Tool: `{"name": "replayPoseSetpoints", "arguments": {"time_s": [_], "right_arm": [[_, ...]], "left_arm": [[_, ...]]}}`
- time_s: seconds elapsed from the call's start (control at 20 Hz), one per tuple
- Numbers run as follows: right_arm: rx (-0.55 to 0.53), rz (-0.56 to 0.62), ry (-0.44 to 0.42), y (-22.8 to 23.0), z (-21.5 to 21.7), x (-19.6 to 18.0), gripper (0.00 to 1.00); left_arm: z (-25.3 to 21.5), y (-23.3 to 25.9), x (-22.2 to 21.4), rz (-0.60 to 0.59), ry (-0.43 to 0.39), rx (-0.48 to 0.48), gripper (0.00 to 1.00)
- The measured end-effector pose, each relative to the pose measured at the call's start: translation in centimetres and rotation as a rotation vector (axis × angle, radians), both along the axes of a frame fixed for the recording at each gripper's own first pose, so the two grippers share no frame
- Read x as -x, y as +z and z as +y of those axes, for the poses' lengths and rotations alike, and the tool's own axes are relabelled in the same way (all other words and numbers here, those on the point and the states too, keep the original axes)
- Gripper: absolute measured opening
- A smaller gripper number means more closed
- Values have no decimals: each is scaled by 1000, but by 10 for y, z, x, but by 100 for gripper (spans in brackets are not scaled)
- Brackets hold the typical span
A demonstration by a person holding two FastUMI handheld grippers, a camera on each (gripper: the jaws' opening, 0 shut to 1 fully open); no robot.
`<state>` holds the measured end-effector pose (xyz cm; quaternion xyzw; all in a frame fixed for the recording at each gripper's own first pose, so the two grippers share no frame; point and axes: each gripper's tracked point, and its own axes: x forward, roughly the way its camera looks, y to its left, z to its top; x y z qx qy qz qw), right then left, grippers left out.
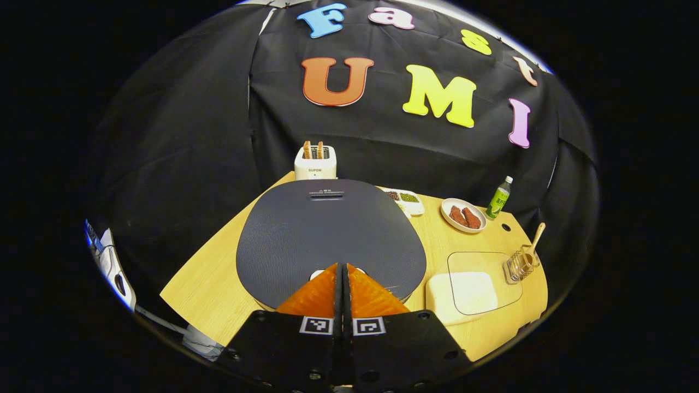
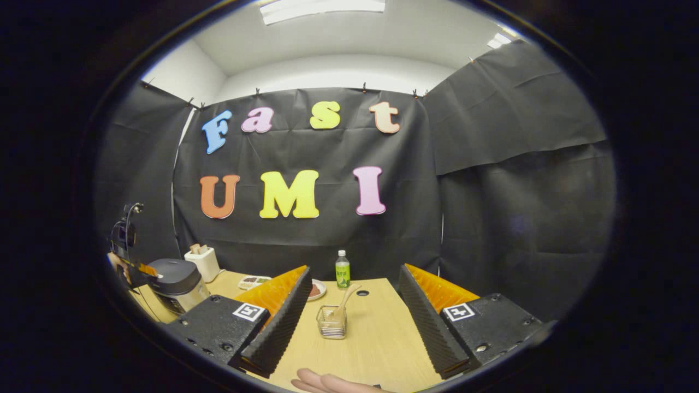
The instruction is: Close the left gripper, press the button to open the rice cooker; take a wooden spoon from the chopstick holder with the right hand, scoop a spoonful of rice and pour it into the rice cooker, then put the wooden spoon back into the chopstick holder.
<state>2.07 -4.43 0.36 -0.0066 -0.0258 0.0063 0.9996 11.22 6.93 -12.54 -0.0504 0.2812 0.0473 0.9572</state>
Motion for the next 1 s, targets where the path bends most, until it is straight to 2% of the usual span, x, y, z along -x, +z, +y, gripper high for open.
{"name": "replayPoseSetpoints", "arguments": {"time_s": [0.05,0.15,0.35,0.45,0.5,0.6,0.65,0.75,0.85,0.95,1.0], "right_arm": [[0,1,0,-2,0,-1,100],[1,16,1,-7,2,-2,100],[-5,39,20,-12,10,0,100],[4,33,26,-8,12,3,100],[8,25,23,-6,11,4,98],[16,21,15,-7,10,3,100],[16,22,17,-9,11,2,97],[13,34,20,-14,13,-1,100],[4,45,25,-20,15,-6,100],[-12,52,32,-24,16,-13,100],[-21,61,31,-27,15,-19,100]], "left_arm": [[-1,-2,2,24,1,6,0],[0,-2,3,-3,-16,-21,0],[1,1,2,0,9,-14,0],[-2,9,7,-3,6,-61,0],[-2,16,10,-25,-4,-94,0],[-4,39,13,-102,3,-156,0],[-5,56,18,-152,12,-173,0],[-20,81,31,-209,4,-144,2],[-32,102,43,-272,-8,-139,49],[-30,120,52,-348,14,-166,97],[-31,132,60,-390,28,-175,87]]}}
